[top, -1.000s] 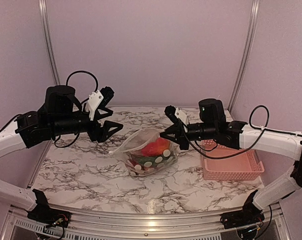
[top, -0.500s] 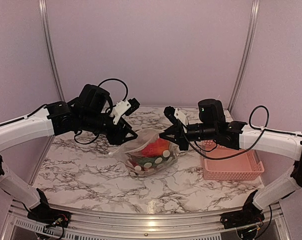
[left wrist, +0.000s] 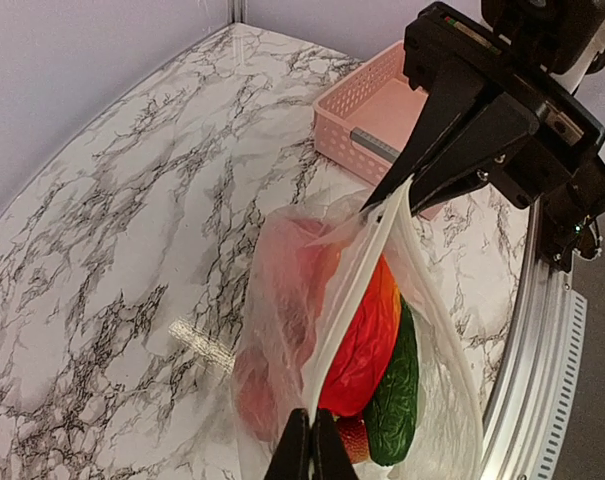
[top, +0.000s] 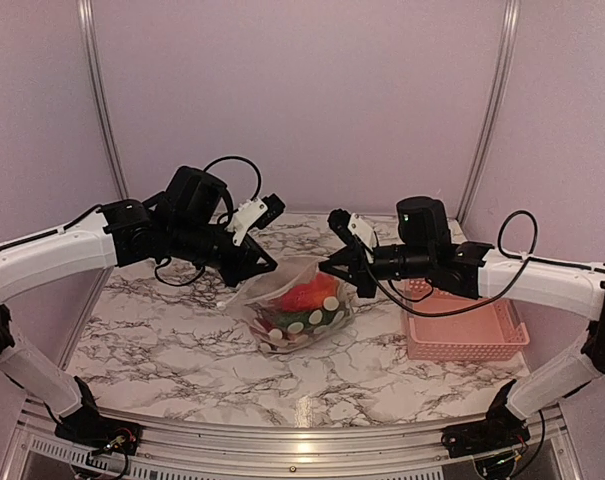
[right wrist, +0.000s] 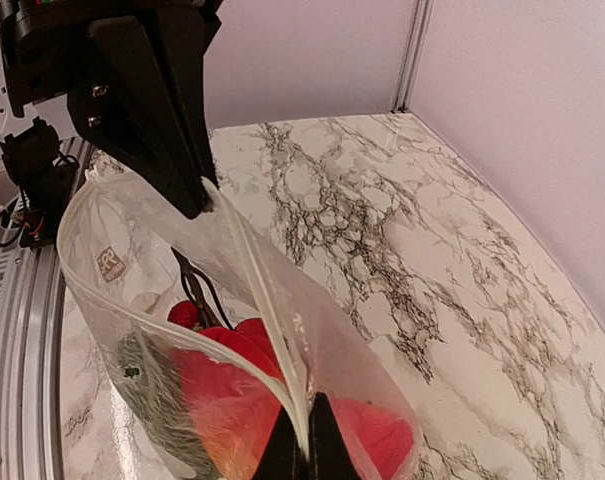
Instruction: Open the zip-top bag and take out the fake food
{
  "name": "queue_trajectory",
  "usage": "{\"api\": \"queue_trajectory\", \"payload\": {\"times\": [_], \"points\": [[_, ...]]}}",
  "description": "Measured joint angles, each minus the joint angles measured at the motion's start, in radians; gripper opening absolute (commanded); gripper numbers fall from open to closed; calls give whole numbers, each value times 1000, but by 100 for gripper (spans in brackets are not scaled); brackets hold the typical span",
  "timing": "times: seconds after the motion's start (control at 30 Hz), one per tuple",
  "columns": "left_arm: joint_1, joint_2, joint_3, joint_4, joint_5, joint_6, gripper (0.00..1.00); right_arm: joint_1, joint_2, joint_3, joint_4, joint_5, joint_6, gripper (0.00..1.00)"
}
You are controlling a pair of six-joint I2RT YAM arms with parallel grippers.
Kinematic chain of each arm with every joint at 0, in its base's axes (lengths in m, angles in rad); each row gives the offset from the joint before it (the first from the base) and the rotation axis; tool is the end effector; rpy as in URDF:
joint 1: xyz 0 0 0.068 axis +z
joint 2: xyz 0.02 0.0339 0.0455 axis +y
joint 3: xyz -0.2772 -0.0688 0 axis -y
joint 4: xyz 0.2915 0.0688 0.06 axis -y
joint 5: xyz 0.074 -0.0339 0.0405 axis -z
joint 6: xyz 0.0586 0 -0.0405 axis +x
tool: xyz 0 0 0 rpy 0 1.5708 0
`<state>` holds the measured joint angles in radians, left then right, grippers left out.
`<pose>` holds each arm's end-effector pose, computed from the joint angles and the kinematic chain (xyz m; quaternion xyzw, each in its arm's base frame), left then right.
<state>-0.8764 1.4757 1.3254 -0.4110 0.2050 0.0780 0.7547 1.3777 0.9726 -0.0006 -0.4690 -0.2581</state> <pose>0.2481 -0.3166 0.3352 0.4439 0.7507 -0.2695 0.4084 0.2546 0.2758 0.2760 -0.5057 0.6483 0.3196 0.4710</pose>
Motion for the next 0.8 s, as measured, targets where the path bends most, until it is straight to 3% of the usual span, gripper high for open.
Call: {"api": "queue_trajectory", "payload": {"times": [0.4,0.8], "points": [[70,-296,-236,172,-166,-245,0,26,290,271,145,-103,84,0],[166,-495,-388,209,-259,-308,0,100,715,715,227,-246,197,0]]}}
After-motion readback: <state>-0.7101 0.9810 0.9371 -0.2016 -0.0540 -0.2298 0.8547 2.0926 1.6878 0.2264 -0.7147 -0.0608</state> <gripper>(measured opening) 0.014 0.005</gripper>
